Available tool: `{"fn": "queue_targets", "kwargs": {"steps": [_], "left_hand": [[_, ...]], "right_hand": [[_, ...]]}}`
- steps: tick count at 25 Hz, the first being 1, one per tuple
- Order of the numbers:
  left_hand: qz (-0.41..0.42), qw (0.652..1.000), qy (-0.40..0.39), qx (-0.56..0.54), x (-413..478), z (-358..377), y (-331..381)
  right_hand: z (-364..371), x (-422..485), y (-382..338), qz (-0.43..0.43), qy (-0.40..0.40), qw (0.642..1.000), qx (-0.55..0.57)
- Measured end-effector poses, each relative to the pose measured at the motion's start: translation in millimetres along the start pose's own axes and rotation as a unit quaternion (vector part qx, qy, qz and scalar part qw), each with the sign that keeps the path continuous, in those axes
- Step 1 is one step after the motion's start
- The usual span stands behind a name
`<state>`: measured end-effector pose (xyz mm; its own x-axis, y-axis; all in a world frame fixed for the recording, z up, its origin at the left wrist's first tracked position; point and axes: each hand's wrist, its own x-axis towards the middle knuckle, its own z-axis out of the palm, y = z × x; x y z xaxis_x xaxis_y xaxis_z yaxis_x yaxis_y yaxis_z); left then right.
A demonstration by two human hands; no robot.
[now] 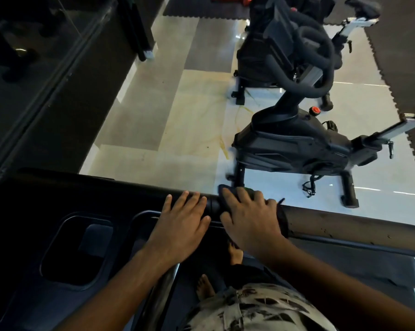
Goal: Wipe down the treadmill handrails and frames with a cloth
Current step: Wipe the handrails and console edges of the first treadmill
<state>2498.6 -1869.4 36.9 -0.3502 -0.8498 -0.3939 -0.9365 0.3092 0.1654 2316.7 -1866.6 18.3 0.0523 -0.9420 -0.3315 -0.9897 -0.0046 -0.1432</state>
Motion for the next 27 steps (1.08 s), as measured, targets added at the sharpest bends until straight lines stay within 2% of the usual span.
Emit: {"fn": "queue_targets", "kwargs": {"steps": [1,2,4,5,7,8,9,11,12,14,15,16,17,19,20,22,24,26,27], "left_hand": [[0.008,1.0,-0.001,0.005,2.6,0.5,3.9],[0.015,1.0,-0.002,0.006,5.2,1.0,7.0],[0.018,1.0,-0.009,0.002,7.3,2.3,13.0],[0.019,1.0,-0.011,0.001,8.8,2.3,16.3],[0.021,1.0,-0.015,0.001,14.3,2.6,24.4],[0.022,1.0,-0.017,0.002,17.5,3.5,27.2],[0.023,1.0,-0.02,0.002,19.5,4.3,29.8],[0.026,0.999,-0.021,-0.008,21.5,5.6,34.2],[0.029,0.999,-0.021,-0.013,22.1,5.7,35.6],[0.032,0.999,-0.023,-0.01,24.6,6.4,37.4],[0.037,0.999,-0.027,-0.003,26.1,7.2,38.4],[0.047,0.998,-0.034,0.001,28.4,8.2,39.8],[0.059,0.998,-0.038,0.001,30.2,8.6,41.1],[0.076,0.996,-0.038,0.003,34.1,8.8,42.9],[0.084,0.996,-0.036,0.006,35.6,9.5,43.8],[0.101,0.994,-0.03,0.023,39.5,11.1,47.0],[0.112,0.993,-0.021,0.04,44.9,12.7,51.3],[0.122,0.992,-0.02,0.031,48.2,14.1,55.6],[0.128,0.991,-0.028,0.022,50.0,14.2,57.5]], "right_hand": [[-0.3,6.1,11.7,-0.031,-0.026,0.999,0.007],[-7.9,23.2,30.3,-0.001,-0.046,0.998,0.033],[-19.0,41.0,46.7,0.104,-0.136,0.984,0.039],[-17.1,36.2,45.2,0.095,-0.117,0.989,0.008],[-6.2,7.6,25.7,-0.004,-0.04,0.999,-0.001],[-3.4,6.0,26.5,-0.045,-0.045,0.998,0.015],[-6.8,19.0,39.2,-0.052,-0.068,0.996,0.034],[-19.8,48.1,64.4,0.081,-0.15,0.984,0.049],[-22.1,46.9,64.8,0.114,-0.16,0.98,0.034],[-13.9,15.4,47.8,0.04,-0.07,0.997,-0.012],[-8.4,2.5,43.2,0.004,-0.049,0.999,0.001],[-8.2,3.6,54.0,-0.017,-0.071,0.997,0.009],[-12.2,18.1,75.0,0.006,-0.093,0.995,0.021],[-19.3,35.5,97.3,0.136,-0.152,0.979,0.02],[-20.7,33.1,95.6,0.155,-0.142,0.978,0.001],[-11.5,4.8,75.2,0.087,-0.056,0.995,-0.006],[-14.7,3.8,84.4,0.041,-0.073,0.996,0.005],[-25.4,26.5,116.1,0.152,-0.158,0.976,-0.007],[-26.9,29.3,117.7,0.2,-0.166,0.966,-0.008]]}}
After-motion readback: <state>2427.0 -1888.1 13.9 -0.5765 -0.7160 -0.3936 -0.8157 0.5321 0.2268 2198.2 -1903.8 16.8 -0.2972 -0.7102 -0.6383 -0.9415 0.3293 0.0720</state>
